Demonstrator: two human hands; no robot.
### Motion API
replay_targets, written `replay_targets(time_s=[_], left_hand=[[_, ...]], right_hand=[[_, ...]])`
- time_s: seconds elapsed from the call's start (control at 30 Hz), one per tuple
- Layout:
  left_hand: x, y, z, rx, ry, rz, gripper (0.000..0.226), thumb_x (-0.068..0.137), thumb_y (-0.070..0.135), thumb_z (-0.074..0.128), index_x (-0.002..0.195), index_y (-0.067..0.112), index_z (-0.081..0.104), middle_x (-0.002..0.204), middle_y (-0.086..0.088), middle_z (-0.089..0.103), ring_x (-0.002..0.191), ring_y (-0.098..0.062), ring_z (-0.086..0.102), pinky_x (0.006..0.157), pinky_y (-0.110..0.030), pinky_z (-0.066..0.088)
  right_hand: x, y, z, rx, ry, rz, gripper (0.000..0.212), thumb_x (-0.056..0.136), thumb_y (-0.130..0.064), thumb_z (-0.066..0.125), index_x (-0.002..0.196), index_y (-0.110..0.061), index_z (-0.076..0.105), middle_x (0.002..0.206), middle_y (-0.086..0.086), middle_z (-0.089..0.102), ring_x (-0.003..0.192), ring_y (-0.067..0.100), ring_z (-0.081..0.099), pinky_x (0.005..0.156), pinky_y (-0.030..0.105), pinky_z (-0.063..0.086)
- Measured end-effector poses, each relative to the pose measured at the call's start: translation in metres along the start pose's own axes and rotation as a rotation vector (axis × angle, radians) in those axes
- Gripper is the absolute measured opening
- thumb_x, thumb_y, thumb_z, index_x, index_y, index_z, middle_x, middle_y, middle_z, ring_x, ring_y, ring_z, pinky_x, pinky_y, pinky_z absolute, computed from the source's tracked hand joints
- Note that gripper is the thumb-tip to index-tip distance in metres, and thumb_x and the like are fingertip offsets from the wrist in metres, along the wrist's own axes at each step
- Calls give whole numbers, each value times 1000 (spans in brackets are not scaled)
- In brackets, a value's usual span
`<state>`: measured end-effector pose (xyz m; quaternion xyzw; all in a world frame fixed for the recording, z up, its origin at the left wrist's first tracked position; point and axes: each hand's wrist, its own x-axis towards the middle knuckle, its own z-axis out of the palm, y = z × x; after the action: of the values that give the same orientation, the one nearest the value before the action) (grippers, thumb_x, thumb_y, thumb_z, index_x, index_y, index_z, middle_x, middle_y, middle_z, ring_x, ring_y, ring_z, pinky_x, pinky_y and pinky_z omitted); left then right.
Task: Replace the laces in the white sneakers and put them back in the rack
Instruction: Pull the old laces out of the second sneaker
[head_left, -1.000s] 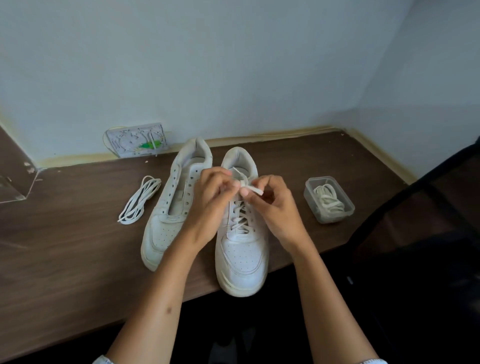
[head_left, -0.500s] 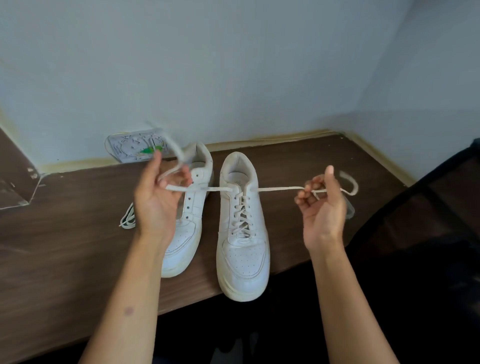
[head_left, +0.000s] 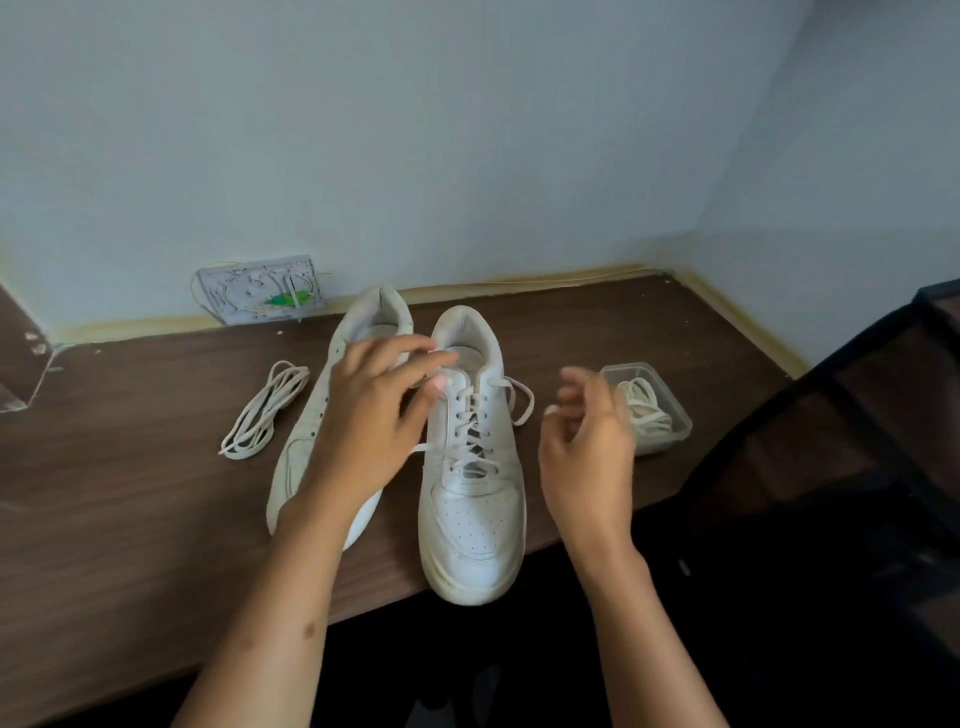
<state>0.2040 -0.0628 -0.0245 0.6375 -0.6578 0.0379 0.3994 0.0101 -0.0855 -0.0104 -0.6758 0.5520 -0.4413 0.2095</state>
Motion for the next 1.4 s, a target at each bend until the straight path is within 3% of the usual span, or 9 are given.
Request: replay_targets(time_s=[0.1,0.27,0.47,0.77,0.97,1.03,1.13,1.23,1.4], left_hand=[[-1,10,17,116,-103,18,39,98,43,37,125,30,62,127,14,59,121,-18,43,105,-40,31],[1,13,21,121,-123,-58,37,92,46,31,112,32,59,119,15,58,118,-17,37,101,-37,28],[2,19,29,207,-119,-74,44,94,45,29,113,29,66,119,11,58,112,-21,34,97,-41,30],[5,15,25,-328,-46,-154,19,91,8,63,88,26,69,119,10,52,121,-23,40,101,-15,31],[9,18,-1,-886,40,-354,24,65,31,55,58,10,65,83,2,64,90,-11,59,88,-23,41],[9,22,2,-608,81,-345,26,72,35,58,57,14,61,73,0,62,79,-10,56,80,-27,42],[5,16,15,-36,137,-149,20,81,39,66,72,21,65,98,5,63,99,-19,49,88,-40,43],[4,15,18,116,-4,-156,33,88,46,54,108,24,68,131,2,53,120,-29,39,102,-47,37],[5,18,19,191,-123,-149,28,97,38,48,108,24,69,151,6,39,133,-29,22,110,-47,18]], right_hand=[[-21,-6,9,0,-225,39,24,95,-21,58,119,-17,61,108,-3,58,98,14,59,89,32,49],[-44,-6,23,-64,-472,-25,78,92,-51,57,151,-9,26,150,0,26,140,14,24,115,25,24],[-49,0,26,-79,-581,-36,115,81,-63,65,155,-16,-9,163,-3,-10,147,5,-14,122,27,1],[-44,1,29,-189,-593,-45,106,89,-53,59,154,-12,-14,163,2,-17,148,9,-15,120,23,-6],[-40,0,30,-239,-620,-20,104,90,-51,57,153,-12,-16,163,1,-16,149,11,-13,120,25,-6],[-38,0,31,-241,-627,-14,102,90,-52,56,154,-11,-13,164,2,-12,150,11,-11,119,24,-5],[-36,0,31,-239,-608,-8,99,90,-53,55,155,-11,-8,165,2,-6,150,11,-7,120,24,-2],[-37,0,32,-237,-604,-14,99,91,-54,54,155,-11,-7,165,3,-5,150,11,-7,120,24,-1],[-39,0,34,-241,-587,-15,99,90,-56,53,155,-12,-8,165,2,-5,150,11,-7,121,25,0]])
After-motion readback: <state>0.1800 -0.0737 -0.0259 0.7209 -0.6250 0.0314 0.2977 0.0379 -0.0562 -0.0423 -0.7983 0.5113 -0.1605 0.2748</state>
